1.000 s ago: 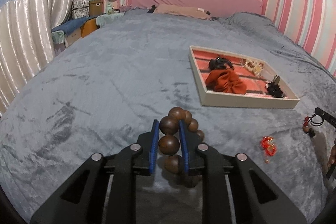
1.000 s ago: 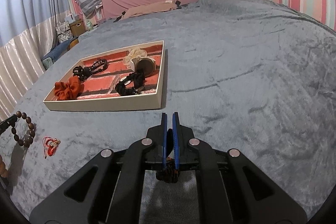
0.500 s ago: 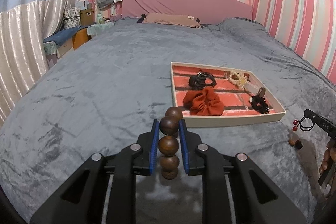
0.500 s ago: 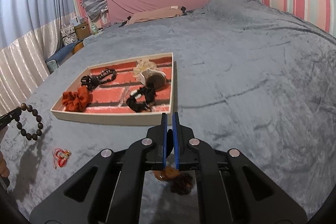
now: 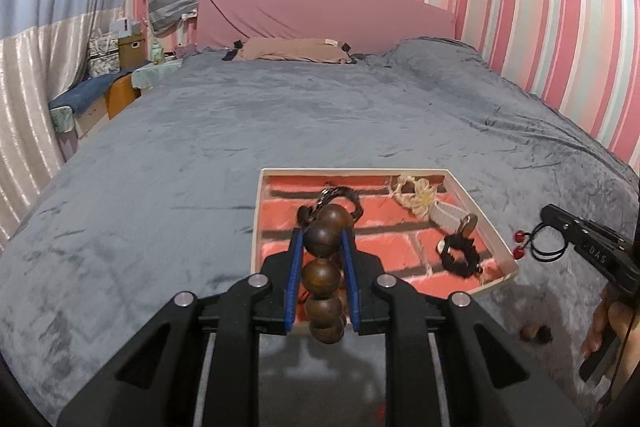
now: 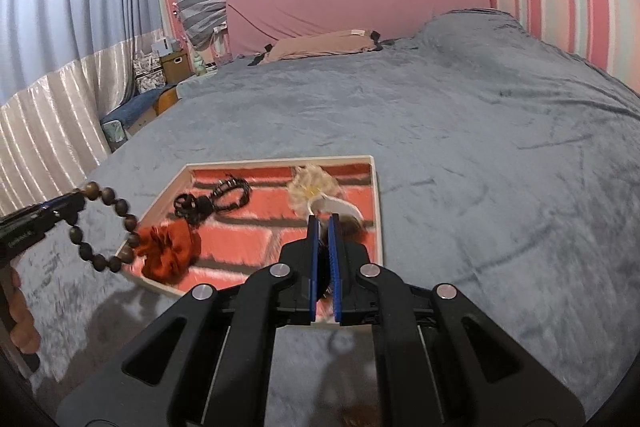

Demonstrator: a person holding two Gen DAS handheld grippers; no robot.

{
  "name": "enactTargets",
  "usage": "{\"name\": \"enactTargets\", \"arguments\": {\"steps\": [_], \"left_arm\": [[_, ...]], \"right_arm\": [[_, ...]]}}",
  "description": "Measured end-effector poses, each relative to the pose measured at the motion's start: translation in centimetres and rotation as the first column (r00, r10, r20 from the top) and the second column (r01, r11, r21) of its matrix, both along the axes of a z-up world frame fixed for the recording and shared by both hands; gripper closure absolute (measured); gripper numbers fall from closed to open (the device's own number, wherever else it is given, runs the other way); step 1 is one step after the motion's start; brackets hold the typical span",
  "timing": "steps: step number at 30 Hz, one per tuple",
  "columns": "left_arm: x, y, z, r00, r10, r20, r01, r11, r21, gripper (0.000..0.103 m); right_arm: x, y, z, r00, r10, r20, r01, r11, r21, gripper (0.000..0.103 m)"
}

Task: Organize jewelry
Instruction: 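Carry the bead bracelet and red-ball hair tie into the tray while opening both tools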

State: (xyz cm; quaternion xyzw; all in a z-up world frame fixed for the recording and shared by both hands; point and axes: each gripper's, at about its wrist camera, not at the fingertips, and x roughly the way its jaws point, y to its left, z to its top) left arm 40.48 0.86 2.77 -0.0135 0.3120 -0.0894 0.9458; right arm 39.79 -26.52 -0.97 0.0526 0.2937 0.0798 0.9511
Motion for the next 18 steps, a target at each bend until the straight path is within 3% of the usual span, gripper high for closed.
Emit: {"name": "enactTargets", "arguments": {"steps": [8,18], "left_arm": [[4.8,-1.5,-2.4,0.999,-0.009,-0.05,0.01,1.0,0.019,0.083],[8.8,-1.0,-6.3,0.993,0.048,-0.11,-0.041,0.997,0.07,0.083]], "right_arm": [[5.2,3.1,-1.4,0.999,0.043,-0.025,-0.044,0.999,-0.004,0.097],[9.2,5.5,-6.3,0.99,0.054,-0.129,-0.06,0.997,-0.043,0.097]]}}
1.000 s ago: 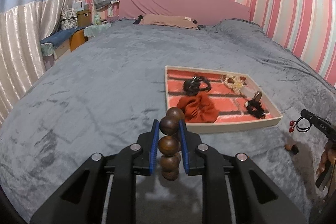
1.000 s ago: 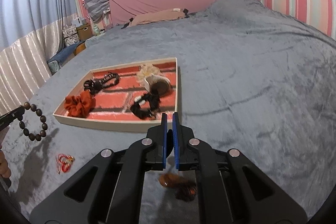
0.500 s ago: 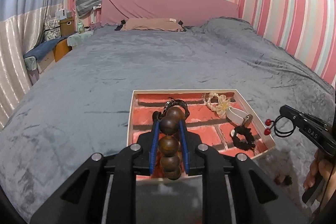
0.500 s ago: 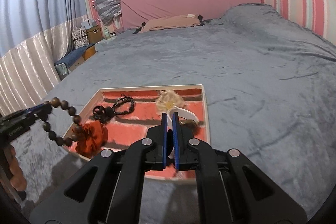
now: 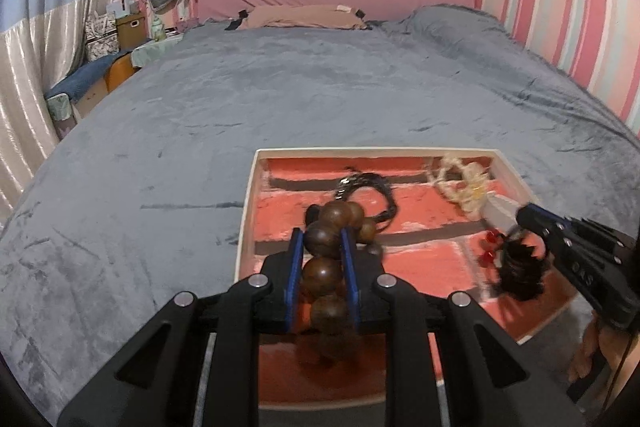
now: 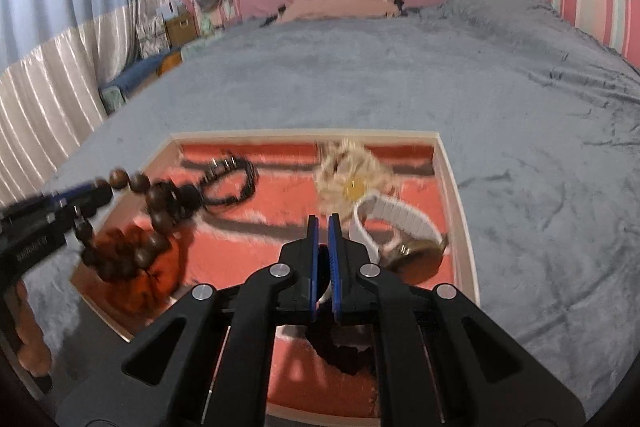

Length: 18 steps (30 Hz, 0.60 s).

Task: Organize jewelry
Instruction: 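Carry the bead bracelet and red-ball hair tie into the tray while opening both tools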

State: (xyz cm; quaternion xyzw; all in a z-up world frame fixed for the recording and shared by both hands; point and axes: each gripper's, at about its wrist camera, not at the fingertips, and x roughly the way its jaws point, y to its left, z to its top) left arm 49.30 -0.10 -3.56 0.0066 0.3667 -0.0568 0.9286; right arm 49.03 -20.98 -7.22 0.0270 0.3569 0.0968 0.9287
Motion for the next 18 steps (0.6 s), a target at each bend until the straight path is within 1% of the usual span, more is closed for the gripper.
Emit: {"name": "enactTargets", "arguments": {"steps": [3,6,9,14,15,16,17,18], "left_arm": [[0.6,0.7,-1.0,0.999,0.026,-0.021,-0.026,1.0,0.005,0.083],[0.6,1.3,-1.7,0.999,0.038,-0.03,-0.038,0.999,0.016,0.083],[0.7,1.5,-2.5,0.998,0.044,-0.044,-0.042,0.998,0.035,0.083],[0.6,2.3,-3.6,0.996,0.059,-0.07,-0.057,0.998,0.032,0.083],[0.4,2.4,-3.8,0.996,0.062,-0.068,-0.059,0.998,0.038,0.082],[0.3,2.4,-3.9,0.996,0.064,-0.067,-0.061,0.997,0.047,0.082],[0.1,2.5,-3.9,0.996,0.064,-0.069,-0.06,0.997,0.048,0.082],[0.0,2.5,-3.8,0.996,0.062,-0.071,-0.059,0.997,0.043,0.082]], "right_arm": [[0.2,0.1,-1.5,0.999,-0.002,-0.051,0.002,1.0,-0.009,0.097],[0.5,0.0,-2.6,0.997,-0.011,-0.08,0.009,1.0,-0.027,0.097],[0.7,0.0,-3.0,0.996,-0.018,-0.091,0.015,0.999,-0.028,0.097],[0.7,0.4,-3.0,0.995,-0.021,-0.098,0.015,0.998,-0.057,0.096],[0.6,0.4,-3.0,0.995,-0.018,-0.099,0.013,0.998,-0.055,0.093],[0.5,0.5,-2.9,0.995,-0.009,-0.102,0.005,0.999,-0.045,0.084],[0.4,0.5,-2.9,0.995,-0.004,-0.102,0.0,0.999,-0.043,0.079],[0.2,0.6,-2.7,0.996,-0.008,-0.093,0.002,0.998,-0.064,0.072]]}}
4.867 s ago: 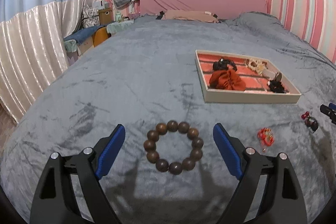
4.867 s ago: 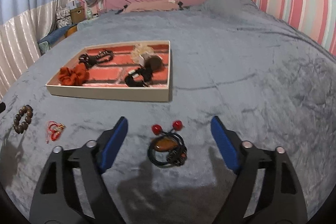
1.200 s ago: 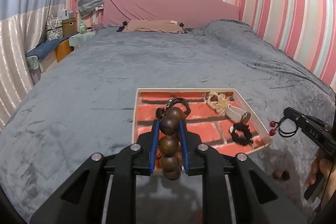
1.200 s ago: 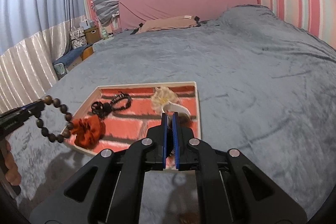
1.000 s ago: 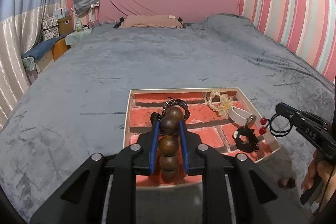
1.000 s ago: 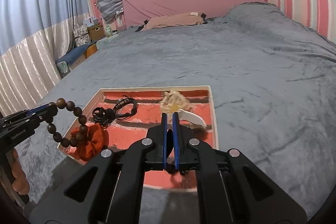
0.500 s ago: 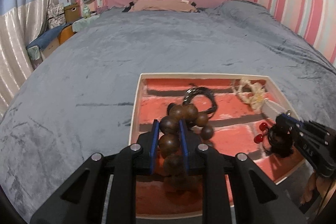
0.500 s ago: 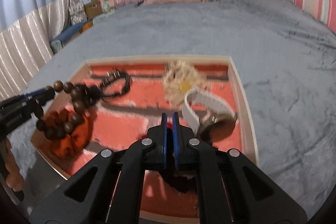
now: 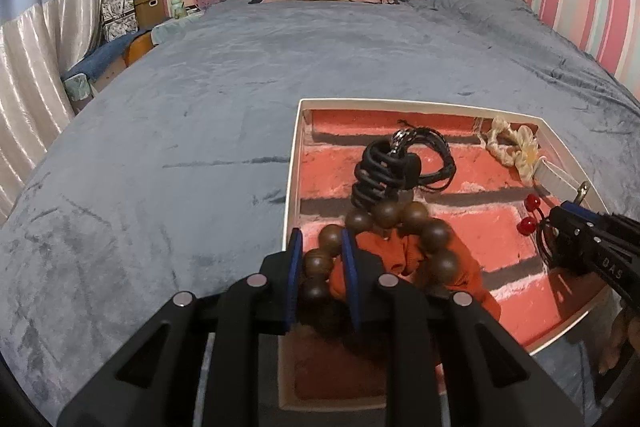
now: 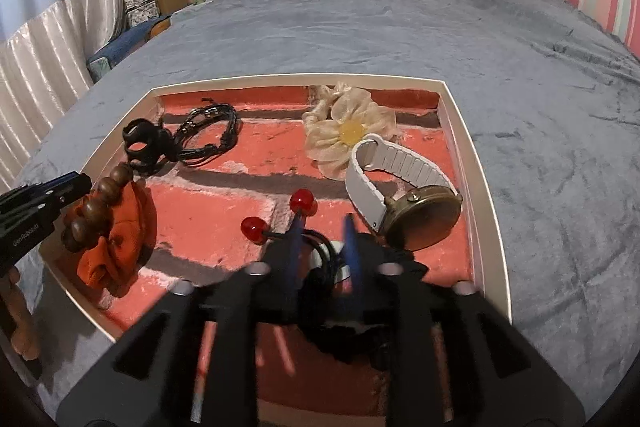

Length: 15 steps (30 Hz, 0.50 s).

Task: Organize jewelry
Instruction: 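Carry the bead bracelet and red-ball hair tie into the tray while opening both tools, then move the left tool to the red string pendant while the right tool approaches the black knotted pendant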

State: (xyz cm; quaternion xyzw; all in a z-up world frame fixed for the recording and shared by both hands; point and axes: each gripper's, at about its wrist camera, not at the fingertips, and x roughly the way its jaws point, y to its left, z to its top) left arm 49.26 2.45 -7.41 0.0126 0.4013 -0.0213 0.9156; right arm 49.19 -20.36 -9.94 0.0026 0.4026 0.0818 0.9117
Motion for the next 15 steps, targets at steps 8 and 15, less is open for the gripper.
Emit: {"name": "enactTargets", "arguments": {"steps": [8,15], "left_arm": [[-2.6,0.2,3.5,0.997,0.006,0.073,-0.005,1.0,-0.026,0.05],[-6.5,-0.3,7.4,0.992,-0.003,0.128,0.01,0.999,-0.05,0.031]], "right_arm": [[-2.8,-0.8,3.9,0.997,0.004,0.083,-0.002,1.0,-0.027,0.041],[-6.5,-3.0,7.3,0.991,-0.017,0.135,0.022,0.999,-0.03,0.017]]}}
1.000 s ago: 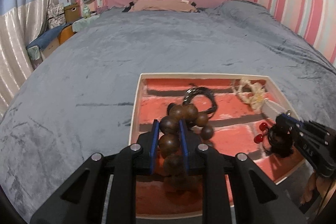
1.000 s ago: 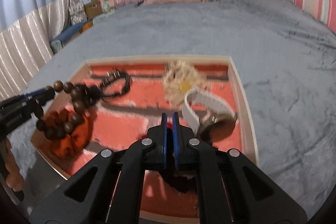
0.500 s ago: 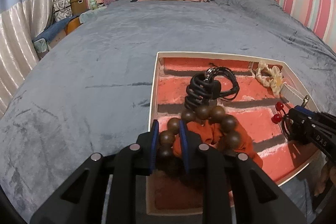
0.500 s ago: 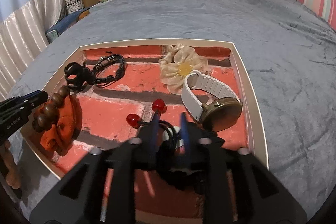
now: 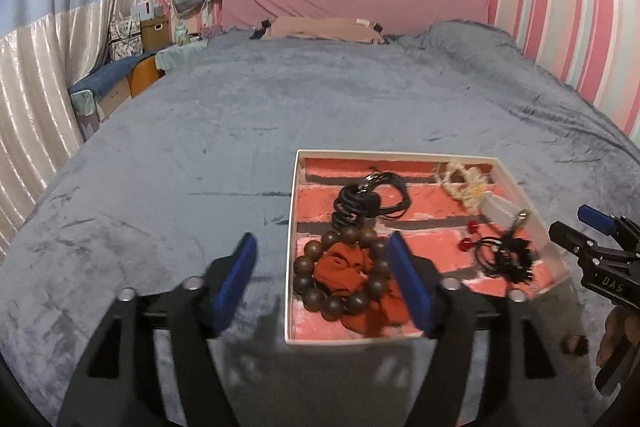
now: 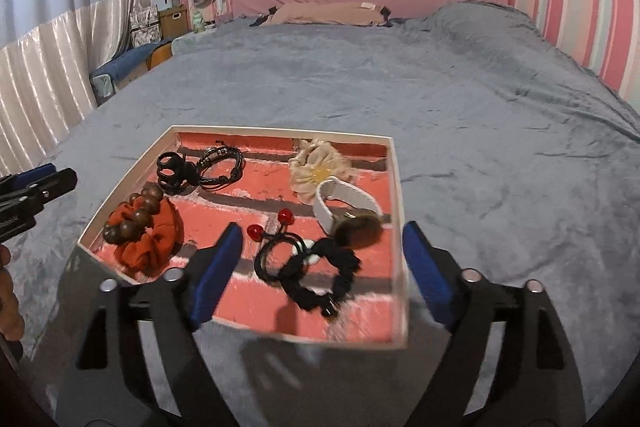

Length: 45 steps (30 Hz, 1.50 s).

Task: Organize jewelry
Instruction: 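Move the left tool to the red string pendant while the right tool approaches the black knotted pendant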

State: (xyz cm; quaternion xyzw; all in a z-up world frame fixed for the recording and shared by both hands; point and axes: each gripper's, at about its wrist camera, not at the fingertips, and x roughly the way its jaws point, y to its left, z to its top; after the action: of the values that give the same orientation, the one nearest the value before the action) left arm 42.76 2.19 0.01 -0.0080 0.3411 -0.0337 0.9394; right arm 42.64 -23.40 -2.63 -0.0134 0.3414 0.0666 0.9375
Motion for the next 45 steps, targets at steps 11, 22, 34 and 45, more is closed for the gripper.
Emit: {"name": "enactTargets", "arguments": {"steps": [11,22,34,45], "left_arm": [[-7.7,-2.5,2.0,0.999,-0.016,0.035,0.016,1.0,0.006,0.012],[-11.1,-5.6,-1.5,0.998,-0.042,-0.038,0.042,0.999,-0.018,0.012],[-10.9,-7.6,-7.3,0.99,-0.038,-0.138,0.042,0.999,0.022,0.012],[-10.8,-7.8,-8.7,0.992,-0.026,-0.121,0.032,0.998,0.052,0.012]], "right_arm": [[-8.1,-4.5,1.2,0.997,-0.07,0.031,0.07,0.997,-0.01,0.004],[-12.5,-7.0,-3.4,0.995,-0.099,-0.028,0.099,0.995,-0.006,0.004],[-13.4,-7.6,-7.3,0.99,-0.123,-0.075,0.122,0.992,-0.019,0.005],[-13.8,-7.2,-8.0,0.99,-0.135,-0.044,0.133,0.99,-0.051,0.005]]}}
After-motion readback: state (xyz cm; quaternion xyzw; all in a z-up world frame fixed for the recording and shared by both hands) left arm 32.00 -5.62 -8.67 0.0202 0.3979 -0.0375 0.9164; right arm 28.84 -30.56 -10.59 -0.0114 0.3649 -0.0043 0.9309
